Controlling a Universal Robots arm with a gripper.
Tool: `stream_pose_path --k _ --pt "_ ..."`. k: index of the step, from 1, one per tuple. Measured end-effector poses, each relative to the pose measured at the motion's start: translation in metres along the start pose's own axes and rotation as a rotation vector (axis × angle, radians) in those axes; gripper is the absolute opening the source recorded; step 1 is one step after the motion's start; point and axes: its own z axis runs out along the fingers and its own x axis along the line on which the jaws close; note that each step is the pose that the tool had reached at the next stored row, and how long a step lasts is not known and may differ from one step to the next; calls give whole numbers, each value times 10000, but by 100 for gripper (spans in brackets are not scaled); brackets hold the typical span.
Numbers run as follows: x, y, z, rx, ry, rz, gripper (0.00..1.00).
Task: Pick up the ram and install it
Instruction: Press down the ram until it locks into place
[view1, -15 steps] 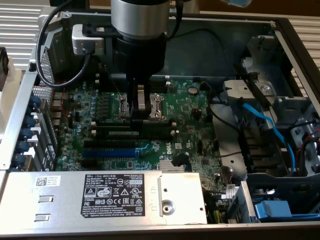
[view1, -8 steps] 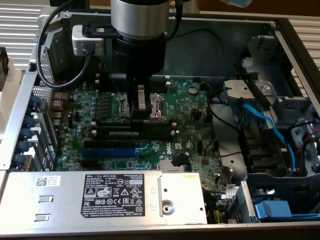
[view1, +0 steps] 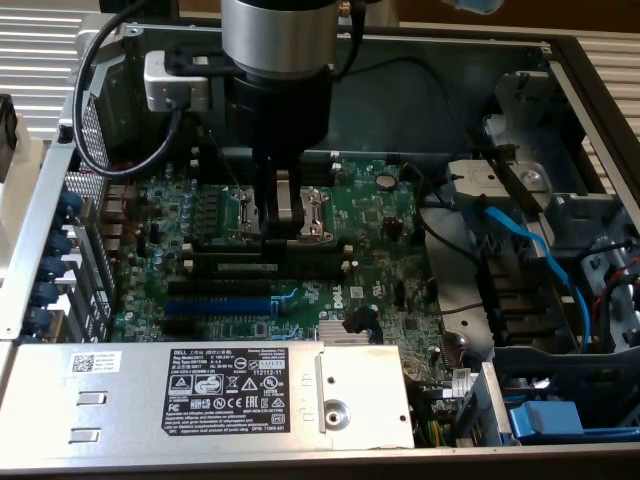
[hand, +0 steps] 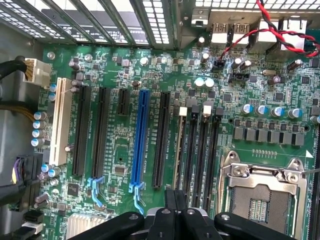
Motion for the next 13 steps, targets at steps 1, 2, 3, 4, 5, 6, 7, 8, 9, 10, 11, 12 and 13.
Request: stream_pose_path --k 1,2,3,4,5,6,7,8,9,10,11,12,13 --pt "0 1 1 5 0 -10 10" --pt "-1 2 3 11 0 -18 10" --pt "-1 3 5 18 0 -29 10" --pt "-2 6 7 25 2 -38 10" --pt "-2 9 9 39 4 -58 10" --pt "-2 9 10 44 4 -66 10" --pt "-2 10 11 50 4 -72 10" --pt "-2 11 11 53 5 -76 10" --pt "-2 10 11 54 4 -78 10" --pt "-2 10 10 56 3 -80 10" --pt "-2 11 6 57 2 -80 10" --pt "-1 11 1 59 -1 -81 10" --pt "-1 10 -7 66 -5 -82 10"
